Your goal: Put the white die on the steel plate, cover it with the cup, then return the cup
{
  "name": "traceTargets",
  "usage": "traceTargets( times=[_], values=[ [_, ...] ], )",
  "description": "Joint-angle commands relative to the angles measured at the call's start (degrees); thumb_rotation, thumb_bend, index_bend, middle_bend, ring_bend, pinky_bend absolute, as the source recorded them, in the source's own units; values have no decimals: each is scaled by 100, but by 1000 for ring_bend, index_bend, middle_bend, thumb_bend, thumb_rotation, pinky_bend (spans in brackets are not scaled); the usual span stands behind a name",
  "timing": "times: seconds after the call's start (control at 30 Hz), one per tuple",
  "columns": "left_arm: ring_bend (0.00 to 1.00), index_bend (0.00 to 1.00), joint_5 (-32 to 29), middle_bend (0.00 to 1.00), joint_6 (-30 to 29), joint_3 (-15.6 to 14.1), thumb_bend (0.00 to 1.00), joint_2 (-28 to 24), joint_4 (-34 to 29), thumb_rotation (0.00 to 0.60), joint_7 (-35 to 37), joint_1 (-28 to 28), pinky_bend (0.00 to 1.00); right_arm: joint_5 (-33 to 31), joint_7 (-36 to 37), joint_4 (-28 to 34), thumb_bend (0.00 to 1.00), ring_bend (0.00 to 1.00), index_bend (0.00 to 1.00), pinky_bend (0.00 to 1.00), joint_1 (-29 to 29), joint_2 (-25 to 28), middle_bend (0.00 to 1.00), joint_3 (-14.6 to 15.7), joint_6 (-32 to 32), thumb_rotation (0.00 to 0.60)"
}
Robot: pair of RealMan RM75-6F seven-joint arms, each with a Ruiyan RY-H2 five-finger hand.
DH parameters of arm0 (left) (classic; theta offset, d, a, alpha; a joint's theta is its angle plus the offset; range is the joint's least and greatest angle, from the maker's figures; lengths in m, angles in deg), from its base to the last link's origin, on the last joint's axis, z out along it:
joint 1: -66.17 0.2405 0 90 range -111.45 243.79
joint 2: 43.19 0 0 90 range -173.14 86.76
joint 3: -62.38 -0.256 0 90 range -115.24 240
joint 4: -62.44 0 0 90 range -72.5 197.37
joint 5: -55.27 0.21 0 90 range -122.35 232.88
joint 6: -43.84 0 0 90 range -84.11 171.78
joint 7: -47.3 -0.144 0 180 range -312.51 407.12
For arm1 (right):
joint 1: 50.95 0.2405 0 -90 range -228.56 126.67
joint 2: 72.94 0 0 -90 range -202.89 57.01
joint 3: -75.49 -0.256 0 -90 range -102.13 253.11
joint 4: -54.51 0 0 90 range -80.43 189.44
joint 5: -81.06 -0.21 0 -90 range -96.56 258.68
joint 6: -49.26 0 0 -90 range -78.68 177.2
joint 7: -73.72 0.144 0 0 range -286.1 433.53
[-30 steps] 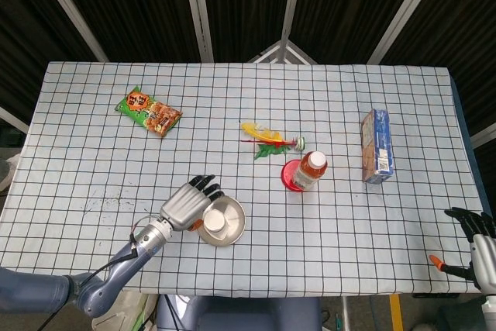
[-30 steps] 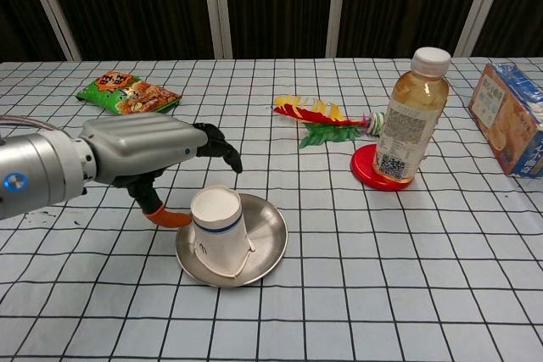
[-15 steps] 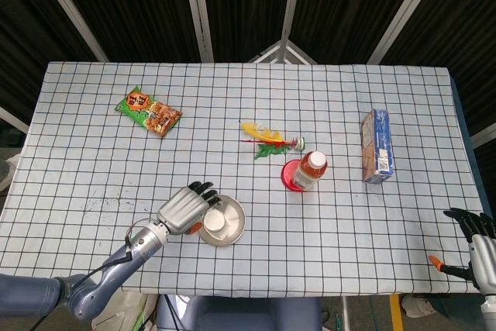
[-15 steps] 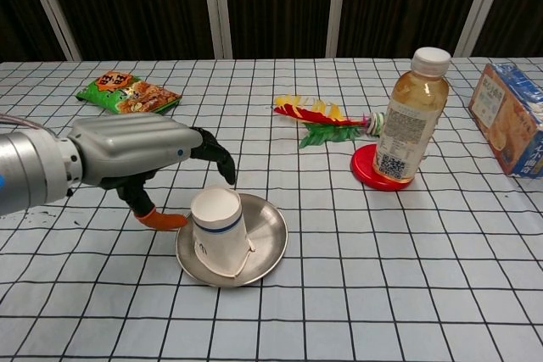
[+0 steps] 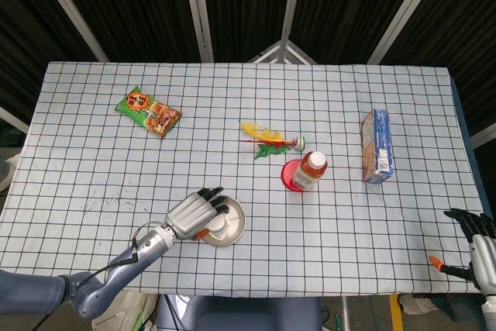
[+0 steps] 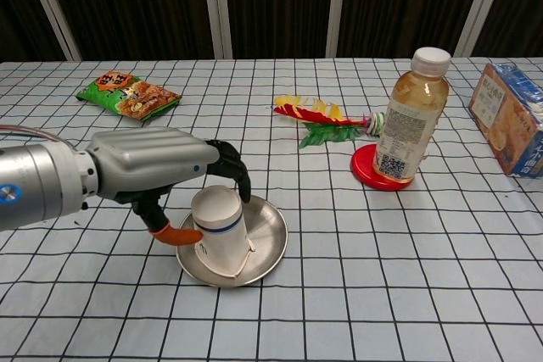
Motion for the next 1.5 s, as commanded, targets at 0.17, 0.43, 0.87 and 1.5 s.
traceTargets(
  times=[0.17, 0.43, 0.87, 1.5],
  values=[
    [252, 312, 63, 352, -71, -14, 475, 0, 66, 600, -24, 61, 305, -15, 23, -7, 96, 127, 223, 0, 12, -3, 188, 4, 39, 600],
    [269, 344, 126, 381, -66, 7, 486, 28, 128, 600, 75, 115, 306, -33, 21, -16, 96, 126, 223, 0, 19, -3, 188, -1, 52, 600],
    [270, 362, 679, 378, -847, 453, 495, -633, -551, 600, 250, 320, 305, -12, -3, -1, 96, 126, 223, 0, 28, -11, 188, 16, 65, 600],
    [258, 363, -1784, 376, -566, 909, 494, -1390, 540, 600, 301, 642, 305, -32, -87, 20, 96, 126, 223, 0, 58, -41, 188, 11, 102, 600]
  ],
)
